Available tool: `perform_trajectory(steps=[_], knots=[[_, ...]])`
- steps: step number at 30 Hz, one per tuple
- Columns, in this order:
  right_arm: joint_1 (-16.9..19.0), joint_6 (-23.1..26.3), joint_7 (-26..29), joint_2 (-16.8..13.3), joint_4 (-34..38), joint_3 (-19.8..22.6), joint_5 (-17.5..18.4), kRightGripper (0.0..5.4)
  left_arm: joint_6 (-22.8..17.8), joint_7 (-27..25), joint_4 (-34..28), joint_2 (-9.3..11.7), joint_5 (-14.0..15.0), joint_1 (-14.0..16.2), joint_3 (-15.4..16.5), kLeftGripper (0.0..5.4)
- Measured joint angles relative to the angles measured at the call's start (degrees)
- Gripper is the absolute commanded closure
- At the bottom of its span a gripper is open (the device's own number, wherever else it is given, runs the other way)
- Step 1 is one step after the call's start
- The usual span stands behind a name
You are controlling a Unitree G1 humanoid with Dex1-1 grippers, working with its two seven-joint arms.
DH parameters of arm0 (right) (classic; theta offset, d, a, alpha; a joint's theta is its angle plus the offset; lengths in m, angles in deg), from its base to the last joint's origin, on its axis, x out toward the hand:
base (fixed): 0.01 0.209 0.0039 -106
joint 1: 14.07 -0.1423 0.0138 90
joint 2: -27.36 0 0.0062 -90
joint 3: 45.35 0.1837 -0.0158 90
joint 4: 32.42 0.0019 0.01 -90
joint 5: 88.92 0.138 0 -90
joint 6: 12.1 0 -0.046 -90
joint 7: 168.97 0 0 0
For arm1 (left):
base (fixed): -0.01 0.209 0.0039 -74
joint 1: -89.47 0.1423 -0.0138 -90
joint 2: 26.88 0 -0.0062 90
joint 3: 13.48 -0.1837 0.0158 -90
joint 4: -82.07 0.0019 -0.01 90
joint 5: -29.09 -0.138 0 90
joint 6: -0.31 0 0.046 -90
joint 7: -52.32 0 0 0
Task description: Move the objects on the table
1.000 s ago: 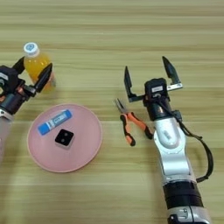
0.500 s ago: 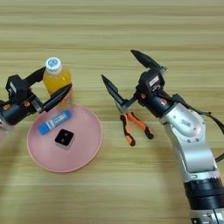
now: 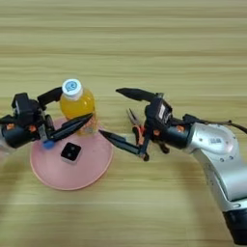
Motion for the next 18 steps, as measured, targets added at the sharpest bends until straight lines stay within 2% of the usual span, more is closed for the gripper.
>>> perform_trajectory(steps=[4,8,13,18], knots=[[0.03,0.33,2.11,-0.82,0.28,-0.81,-0.09,0.0,-1.54,-2.25,-0.8,1.34,0.16,0.12,-1.25,1.86],[-0.82,1.35,3.32,-0.88,0.28,-2.4,-0.65,0.0,-3.82,-5.07,-1.38,2.35,1.35,0.6,-2.94,1.86],[-0.95,1.62,4.26,-0.46,0.28,-4.65,-1.45,0.0,-5.55,-6.74,-1.98,4.28,1.38,0.6,-4.5,1.86],[-0.73,2.44,4.28,0.74,0.13,-6.91,-1.9,0.0,-7.51,-7.72,-2.02,4.37,1.7,0.5,-5.63,1.86]])
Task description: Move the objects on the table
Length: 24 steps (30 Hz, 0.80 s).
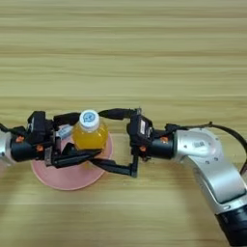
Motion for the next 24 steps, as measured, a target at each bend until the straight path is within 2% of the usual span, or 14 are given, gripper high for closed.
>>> perform_trajectory(steps=[5,9,11,14,21,24], knots=[[0.42,0.44,0.0,0.65,-0.28,-1.8,-0.17,0.0,-1.4,-0.76,-0.43,0.16,0.47,-0.03,-0.55,1.86],[0.42,0.92,-0.07,1.61,-0.36,-2.89,-0.51,0.62,-1.52,-0.94,-0.44,0.16,0.46,-0.06,-0.88,1.86],[0.42,1.06,-0.07,1.8,-0.41,-2.96,-0.59,0.71,-1.52,-0.96,-0.44,0.16,0.46,-0.09,-0.89,1.86],[0.42,1.08,-0.06,1.88,-0.41,-2.96,-0.65,1.18,-1.52,-1.27,-0.45,0.25,0.46,-0.12,-0.96,1.86],[0.41,1.11,0.2,1.92,-0.36,-3.17,-0.67,1.92,-1.47,-1.15,-0.45,0.83,0.36,-0.63,-0.89,1.86],[0.4,1.12,0.2,1.9,-0.36,-3.16,-0.68,1.96,-1.45,-1.16,-0.45,0.9,0.36,-0.66,-0.91,1.86]])
